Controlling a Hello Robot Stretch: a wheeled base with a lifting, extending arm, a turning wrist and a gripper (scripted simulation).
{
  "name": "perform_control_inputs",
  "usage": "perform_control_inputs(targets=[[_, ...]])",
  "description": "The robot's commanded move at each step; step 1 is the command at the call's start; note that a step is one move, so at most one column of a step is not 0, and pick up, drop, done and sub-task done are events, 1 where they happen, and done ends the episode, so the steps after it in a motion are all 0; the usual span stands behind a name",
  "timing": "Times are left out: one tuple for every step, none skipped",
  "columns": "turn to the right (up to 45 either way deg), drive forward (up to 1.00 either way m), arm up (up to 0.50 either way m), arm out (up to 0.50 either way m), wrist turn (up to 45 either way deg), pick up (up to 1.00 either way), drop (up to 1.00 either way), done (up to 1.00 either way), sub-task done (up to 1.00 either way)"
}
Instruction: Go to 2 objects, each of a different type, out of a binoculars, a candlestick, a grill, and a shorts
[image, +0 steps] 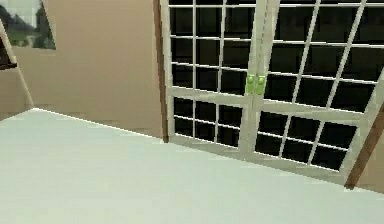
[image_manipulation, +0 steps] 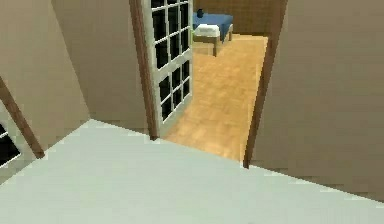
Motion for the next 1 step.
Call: perform_control_inputs(targets=[[21.0,0.00,0.00,0.00,0.0,0.00,0.00,0.00,0.00]])
